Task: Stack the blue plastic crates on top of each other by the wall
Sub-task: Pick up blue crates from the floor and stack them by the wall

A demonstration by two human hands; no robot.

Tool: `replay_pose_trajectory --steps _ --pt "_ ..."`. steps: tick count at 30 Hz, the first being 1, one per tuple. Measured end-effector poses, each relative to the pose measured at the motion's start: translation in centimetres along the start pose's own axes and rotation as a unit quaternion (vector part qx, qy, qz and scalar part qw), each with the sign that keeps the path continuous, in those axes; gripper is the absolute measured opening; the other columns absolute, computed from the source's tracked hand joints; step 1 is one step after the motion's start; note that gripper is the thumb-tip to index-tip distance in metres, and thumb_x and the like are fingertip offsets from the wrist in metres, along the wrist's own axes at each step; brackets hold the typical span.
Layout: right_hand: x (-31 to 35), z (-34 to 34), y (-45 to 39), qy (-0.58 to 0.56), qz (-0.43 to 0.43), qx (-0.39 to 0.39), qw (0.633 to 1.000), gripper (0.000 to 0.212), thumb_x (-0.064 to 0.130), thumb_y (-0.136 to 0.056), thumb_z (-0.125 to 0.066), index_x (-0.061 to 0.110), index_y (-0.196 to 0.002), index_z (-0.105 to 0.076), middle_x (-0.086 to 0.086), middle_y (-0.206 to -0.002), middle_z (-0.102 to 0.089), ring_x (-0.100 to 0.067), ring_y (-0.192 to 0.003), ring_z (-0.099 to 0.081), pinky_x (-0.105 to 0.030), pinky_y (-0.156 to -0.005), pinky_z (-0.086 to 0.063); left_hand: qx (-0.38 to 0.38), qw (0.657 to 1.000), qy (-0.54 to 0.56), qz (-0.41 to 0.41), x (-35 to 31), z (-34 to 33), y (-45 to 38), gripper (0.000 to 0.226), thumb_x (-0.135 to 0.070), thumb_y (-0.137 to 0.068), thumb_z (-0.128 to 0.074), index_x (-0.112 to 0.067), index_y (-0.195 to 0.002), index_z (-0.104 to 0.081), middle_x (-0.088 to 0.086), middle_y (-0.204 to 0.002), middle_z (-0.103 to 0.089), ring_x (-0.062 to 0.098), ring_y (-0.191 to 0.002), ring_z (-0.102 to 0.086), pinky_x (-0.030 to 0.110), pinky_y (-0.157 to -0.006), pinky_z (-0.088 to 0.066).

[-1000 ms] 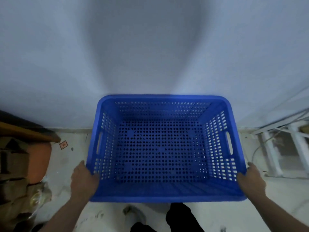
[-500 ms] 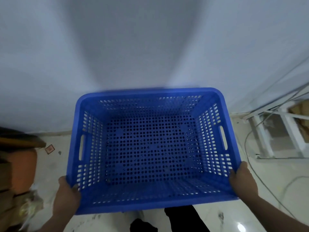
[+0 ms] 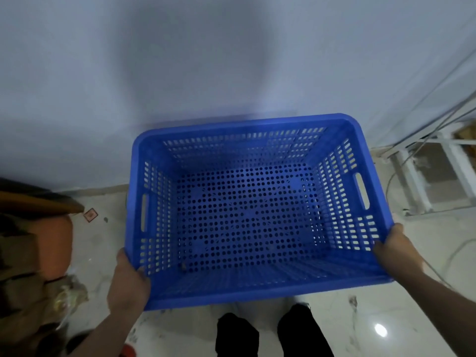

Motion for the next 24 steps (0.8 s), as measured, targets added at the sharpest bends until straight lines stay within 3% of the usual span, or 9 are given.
replay_pose_trajectory --steps 5,9,14,17,20,24 --pt "0.5 1.3 0.0 -0.04 0.025 -0.037 0.998 0.022 0.009 -0.085 -0.059 0.007 -0.099 -0.042 -0.014 -0.083 -0.054 -0.036 -0.073 -0.053 -0.045 -0.069 -0.048 -0.043 0.999 0.003 0.008 0.1 0.6 0.3 0.027 -0.012 -0.095 -0.047 -0.004 -0.119 -0.037 0.018 -0.095 -0.056 0.033 -0.076 -0.054 0.044 -0.067 -0.046" --pt "1.6 3.0 -0.4 -0.096 0.065 -0.062 0.991 0.015 0.01 -0.086 -0.062 0.004 -0.093 -0.05 -0.014 -0.084 -0.058 -0.035 -0.074 -0.055 -0.04 -0.065 -0.045 -0.075 0.997 0.0 -0.011 -0.5 1.9 -0.5 0.027 -0.017 -0.095 -0.05 0.001 -0.113 -0.041 0.027 -0.1 -0.059 0.045 -0.09 -0.059 0.048 -0.073 -0.046" --pt "1.5 2.5 -0.7 -0.126 0.067 -0.065 0.988 0.015 0.013 -0.088 -0.062 0.005 -0.09 -0.05 -0.011 -0.081 -0.057 -0.033 -0.073 -0.054 -0.04 -0.065 -0.045 -0.087 0.995 0.009 -0.036 -1.7 2.1 -1.1 0.031 -0.017 -0.095 -0.051 0.005 -0.115 -0.042 0.016 -0.093 -0.052 0.04 -0.086 -0.057 0.046 -0.067 -0.043" --pt "1.4 1.3 -1.0 -0.146 0.048 -0.068 0.986 0.015 0.013 -0.089 -0.06 0.009 -0.093 -0.046 -0.011 -0.086 -0.054 -0.031 -0.076 -0.051 -0.039 -0.069 -0.043 -0.093 0.994 0.013 -0.048 -3.3 2.3 -2.7 0.031 -0.016 -0.094 -0.052 0.004 -0.116 -0.041 0.023 -0.101 -0.055 0.043 -0.093 -0.058 0.053 -0.074 -0.049" --pt "2.0 0.8 -1.6 -0.129 0.053 -0.08 0.987 0.016 0.014 -0.09 -0.06 0.01 -0.093 -0.044 -0.009 -0.087 -0.052 -0.03 -0.077 -0.049 -0.04 -0.069 -0.043 -0.111 0.992 -0.003 -0.059 -4.5 2.3 -3.9 0.033 -0.015 -0.094 -0.053 0.004 -0.117 -0.041 0.03 -0.11 -0.056 0.047 -0.098 -0.058 0.057 -0.08 -0.049" --pt "2.6 0.8 -2.3 -0.077 0.064 -0.061 0.993 0.02 0.017 -0.091 -0.058 0.008 -0.095 -0.04 -0.012 -0.089 -0.051 -0.031 -0.076 -0.049 -0.041 -0.067 -0.042 -0.101 0.993 -0.013 -0.06 -4.5 2.3 -2.8 0.033 -0.017 -0.095 -0.051 0.003 -0.117 -0.039 0.031 -0.11 -0.056 0.048 -0.095 -0.059 0.056 -0.077 -0.05"
Point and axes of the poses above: each hand's wrist, its own y-axis away from the middle knuckle, its own z-axis out of the back of the hand, x = y × z, the point moved 10 cm from there along -y, towards the middle knuckle
